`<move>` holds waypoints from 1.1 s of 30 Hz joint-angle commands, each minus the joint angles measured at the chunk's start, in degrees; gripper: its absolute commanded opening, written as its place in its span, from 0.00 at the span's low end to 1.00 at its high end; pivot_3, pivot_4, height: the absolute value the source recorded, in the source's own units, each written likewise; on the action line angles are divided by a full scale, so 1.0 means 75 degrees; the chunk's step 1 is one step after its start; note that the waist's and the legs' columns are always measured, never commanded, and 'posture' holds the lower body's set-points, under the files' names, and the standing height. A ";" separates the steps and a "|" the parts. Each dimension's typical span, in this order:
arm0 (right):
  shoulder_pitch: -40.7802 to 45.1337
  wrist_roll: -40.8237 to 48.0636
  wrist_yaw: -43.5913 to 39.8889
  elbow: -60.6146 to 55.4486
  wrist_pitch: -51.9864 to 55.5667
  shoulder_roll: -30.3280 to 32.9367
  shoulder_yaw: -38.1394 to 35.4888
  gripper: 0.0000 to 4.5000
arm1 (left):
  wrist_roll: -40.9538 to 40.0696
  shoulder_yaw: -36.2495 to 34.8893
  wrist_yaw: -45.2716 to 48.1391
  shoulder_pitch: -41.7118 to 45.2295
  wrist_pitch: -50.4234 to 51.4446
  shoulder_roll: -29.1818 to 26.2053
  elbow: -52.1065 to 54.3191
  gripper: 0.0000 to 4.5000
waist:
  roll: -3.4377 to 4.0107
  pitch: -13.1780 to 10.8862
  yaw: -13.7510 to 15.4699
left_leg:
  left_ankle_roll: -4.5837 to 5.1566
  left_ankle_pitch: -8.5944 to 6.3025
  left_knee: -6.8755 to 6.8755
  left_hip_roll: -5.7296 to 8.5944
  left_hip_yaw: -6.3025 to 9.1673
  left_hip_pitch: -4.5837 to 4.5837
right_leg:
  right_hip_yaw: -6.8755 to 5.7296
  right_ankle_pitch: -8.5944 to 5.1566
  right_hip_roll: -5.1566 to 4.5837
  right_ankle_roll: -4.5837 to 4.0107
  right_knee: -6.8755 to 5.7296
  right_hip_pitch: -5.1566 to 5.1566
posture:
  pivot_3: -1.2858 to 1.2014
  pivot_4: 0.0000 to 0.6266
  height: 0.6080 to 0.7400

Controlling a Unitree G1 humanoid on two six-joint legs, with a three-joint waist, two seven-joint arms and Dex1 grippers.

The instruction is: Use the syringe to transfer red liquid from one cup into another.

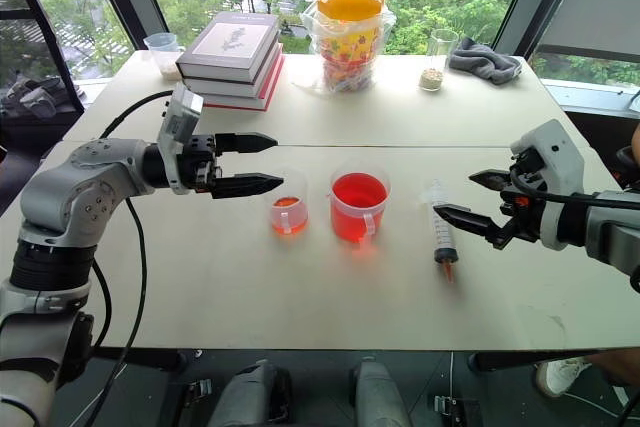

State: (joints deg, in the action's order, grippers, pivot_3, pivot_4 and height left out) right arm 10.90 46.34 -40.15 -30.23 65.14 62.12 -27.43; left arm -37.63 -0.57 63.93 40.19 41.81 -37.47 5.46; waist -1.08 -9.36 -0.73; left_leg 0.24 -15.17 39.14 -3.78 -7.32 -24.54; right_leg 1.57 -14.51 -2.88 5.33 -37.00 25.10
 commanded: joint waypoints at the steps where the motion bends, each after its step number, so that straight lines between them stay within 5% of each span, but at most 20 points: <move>1: 0.0109 0.0060 -0.0005 -0.0161 -0.0015 0.0189 -0.0283 0.99 | -0.0032 -0.0081 -0.0023 0.0123 -0.0088 0.0020 0.0089 1.00 | 0.0000 0.0000 0.0000 | 0.0000 0.0000 0.0000 0.0000 0.0000 0.0000 | 0.0000 0.0000 0.0000 0.0000 0.0000 0.0000 | 0.52 0.24 1.00; 23: 0.0782 0.0073 -0.0015 0.0858 0.0920 0.0679 0.0369 0.99 | 0.0036 0.0000 -0.0152 0.0311 -0.0201 0.0389 0.0044 1.00 | 0.0000 0.0000 -0.0004 | 0.0000 0.0000 0.0001 0.0000 -0.0001 0.0004 | 0.0004 0.0000 0.0000 0.0000 -0.0002 -0.0002 | 0.52 0.24 1.00; 33: 0.4322 -0.0793 0.0318 0.3799 0.2717 0.0562 0.3324 0.99 | 0.0269 0.0279 0.0026 0.0411 -0.0694 0.0889 -0.0359 1.00 | 0.0001 0.0000 -0.0036 | 0.0000 0.0000 0.0001 -0.0001 -0.0010 0.0008 | 0.0017 0.0001 -0.0001 -0.0007 -0.0003 0.0007 | 0.52 0.24 1.00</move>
State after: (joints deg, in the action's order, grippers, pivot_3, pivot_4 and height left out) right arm 40.38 42.36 -38.18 -5.34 83.85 67.04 -5.06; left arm -35.86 1.75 63.65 41.67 38.22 -30.77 2.73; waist -1.08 -9.35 -1.00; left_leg 0.24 -15.17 39.14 -3.80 -7.39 -24.49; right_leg 1.70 -14.50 -2.88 5.27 -37.02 25.18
